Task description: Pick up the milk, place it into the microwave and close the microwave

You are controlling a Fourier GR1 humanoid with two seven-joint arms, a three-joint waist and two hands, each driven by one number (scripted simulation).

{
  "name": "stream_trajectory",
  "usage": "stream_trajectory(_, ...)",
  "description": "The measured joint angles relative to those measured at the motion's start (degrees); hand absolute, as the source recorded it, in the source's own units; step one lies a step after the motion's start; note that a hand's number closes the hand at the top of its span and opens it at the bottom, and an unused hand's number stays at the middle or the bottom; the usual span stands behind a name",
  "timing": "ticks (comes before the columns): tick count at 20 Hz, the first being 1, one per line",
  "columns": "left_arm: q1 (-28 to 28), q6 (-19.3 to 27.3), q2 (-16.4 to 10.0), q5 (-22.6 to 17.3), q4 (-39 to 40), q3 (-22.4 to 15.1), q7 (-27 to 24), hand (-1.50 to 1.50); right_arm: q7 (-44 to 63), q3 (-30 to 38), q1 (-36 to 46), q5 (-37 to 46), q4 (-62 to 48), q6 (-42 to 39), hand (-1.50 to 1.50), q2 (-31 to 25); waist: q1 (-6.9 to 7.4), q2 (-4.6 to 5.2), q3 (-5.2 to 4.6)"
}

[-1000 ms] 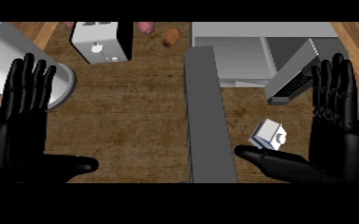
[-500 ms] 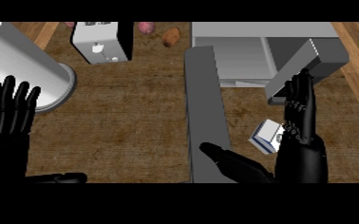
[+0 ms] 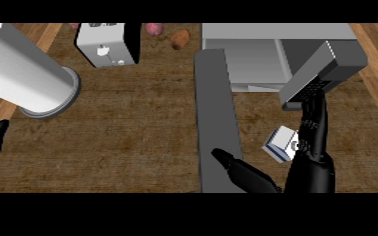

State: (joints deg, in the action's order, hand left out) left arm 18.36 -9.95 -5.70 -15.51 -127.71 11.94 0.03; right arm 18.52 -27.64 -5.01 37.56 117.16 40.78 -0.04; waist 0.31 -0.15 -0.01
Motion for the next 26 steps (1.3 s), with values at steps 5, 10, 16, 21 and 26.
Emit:
stream_trajectory(5, 1.05, -1.28, 0.78, -0.55, -0.78, 0.87, 0.65, -1.5, -5.16, 2.94, -1.13, -6.94, -2.88, 0.6, -1.5, -1.48, -0.09, -0.02, 0.0)
stream_trajectory(10, 3.39, -3.54, 1.09, -2.24, -2.03, 3.25, -0.05, -1.5, -11.58, 5.45, -2.02, -13.04, -7.94, 2.69, -1.5, -1.0, -0.02, -0.13, -0.05)
stream_trajectory(16, 5.5, -6.43, 1.19, -4.84, -2.53, 6.29, -0.33, -1.5, -18.4, 9.16, -5.07, -19.83, -11.26, 3.34, -1.5, -1.34, -0.07, -0.15, -0.09)
stream_trajectory(21, 6.09, -7.68, 0.59, -7.75, -3.53, 9.2, 0.91, -1.5, -26.77, 13.41, -7.4, -26.31, -17.48, 2.49, -1.5, -1.54, -0.1, 0.01, 0.01)
stream_trajectory(26, 7.4, -9.32, 2.06, -7.81, -4.28, 9.83, 0.93, -1.5, -37.07, 18.42, -8.49, -33.74, -25.33, -0.28, -1.5, -1.4, -0.11, 0.07, 0.03)
